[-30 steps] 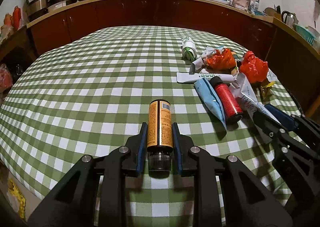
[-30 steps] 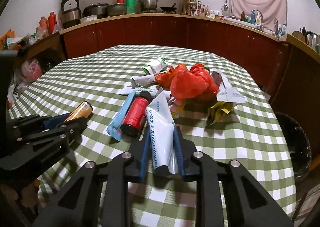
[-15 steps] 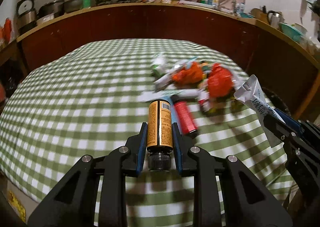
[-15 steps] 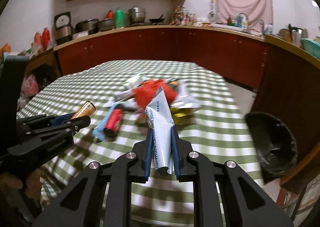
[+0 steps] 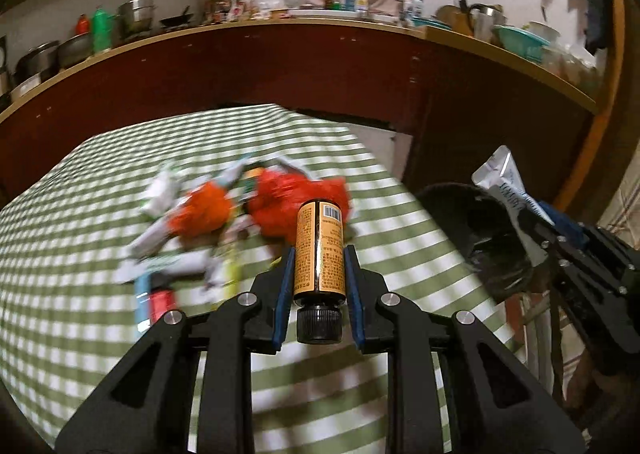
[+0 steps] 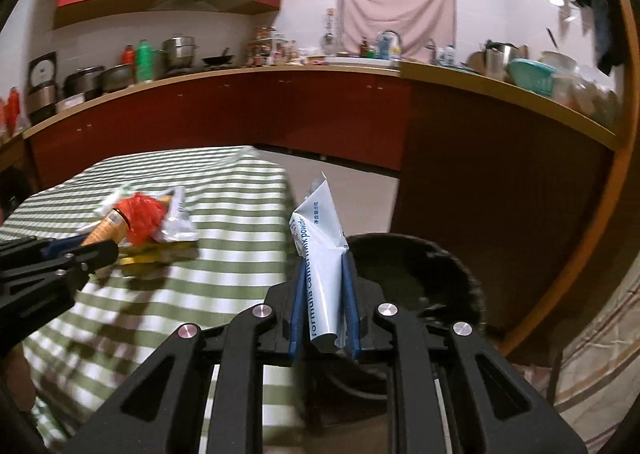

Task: Collect trash
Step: 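Carry both items over the black bin and open both tools to drop them, then move both tools back over the table toward the remaining trash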

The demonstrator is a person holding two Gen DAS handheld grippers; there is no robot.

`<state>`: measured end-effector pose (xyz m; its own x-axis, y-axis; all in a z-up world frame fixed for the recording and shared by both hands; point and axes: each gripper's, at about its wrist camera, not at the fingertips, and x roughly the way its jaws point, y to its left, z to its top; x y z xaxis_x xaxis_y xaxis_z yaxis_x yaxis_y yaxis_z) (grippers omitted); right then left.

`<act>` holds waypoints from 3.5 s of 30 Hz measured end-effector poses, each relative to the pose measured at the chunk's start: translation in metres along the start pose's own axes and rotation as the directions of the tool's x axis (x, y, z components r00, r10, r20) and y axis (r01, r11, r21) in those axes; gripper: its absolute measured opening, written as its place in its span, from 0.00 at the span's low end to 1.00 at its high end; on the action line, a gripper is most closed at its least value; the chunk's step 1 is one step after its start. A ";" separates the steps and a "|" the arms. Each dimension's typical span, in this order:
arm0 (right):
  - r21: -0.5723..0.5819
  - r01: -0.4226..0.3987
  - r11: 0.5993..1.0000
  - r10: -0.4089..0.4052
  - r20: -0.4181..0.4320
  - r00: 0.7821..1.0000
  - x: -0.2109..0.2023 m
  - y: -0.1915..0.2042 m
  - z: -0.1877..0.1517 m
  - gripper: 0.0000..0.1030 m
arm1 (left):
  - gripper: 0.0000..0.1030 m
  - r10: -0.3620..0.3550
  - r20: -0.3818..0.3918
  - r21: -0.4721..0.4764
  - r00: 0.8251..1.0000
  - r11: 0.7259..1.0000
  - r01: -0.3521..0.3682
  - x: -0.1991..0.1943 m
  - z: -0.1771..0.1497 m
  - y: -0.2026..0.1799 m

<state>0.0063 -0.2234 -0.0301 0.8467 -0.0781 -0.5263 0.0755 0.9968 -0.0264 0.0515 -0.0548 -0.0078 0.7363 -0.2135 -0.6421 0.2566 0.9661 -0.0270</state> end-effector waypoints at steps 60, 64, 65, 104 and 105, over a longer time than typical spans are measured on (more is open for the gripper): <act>0.105 -0.035 0.994 0.041 -0.054 0.998 0.043 -0.056 0.001 0.57 | 0.66 0.127 -0.120 0.011 0.985 0.992 -0.127 0.057 0.025 -0.063; 0.077 -0.086 0.993 0.089 -0.039 0.995 0.034 -0.026 0.006 0.58 | 0.67 0.186 -0.120 -0.021 0.975 0.982 -0.190 0.038 0.016 -0.028; 0.072 -0.097 0.993 0.100 -0.039 0.994 0.032 -0.019 0.008 0.58 | 0.67 0.197 -0.119 -0.026 0.973 0.979 -0.201 0.035 0.016 -0.019; -0.068 -0.255 0.965 0.247 -0.109 0.963 0.013 0.122 -0.001 0.58 | 0.75 0.260 -0.166 -0.211 0.951 0.933 -0.292 -0.037 -0.061 0.131; -0.067 -0.257 0.964 0.249 -0.110 0.962 0.013 0.123 -0.001 0.58 | 0.75 0.259 -0.161 -0.207 0.952 0.935 -0.289 -0.036 -0.061 0.132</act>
<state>0.0257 -0.1019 -0.0410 0.7756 0.1745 -0.6066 -0.1801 0.9823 0.0523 0.0208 0.0889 -0.0347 0.6667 0.0699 -0.7421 -0.1024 0.9947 0.0017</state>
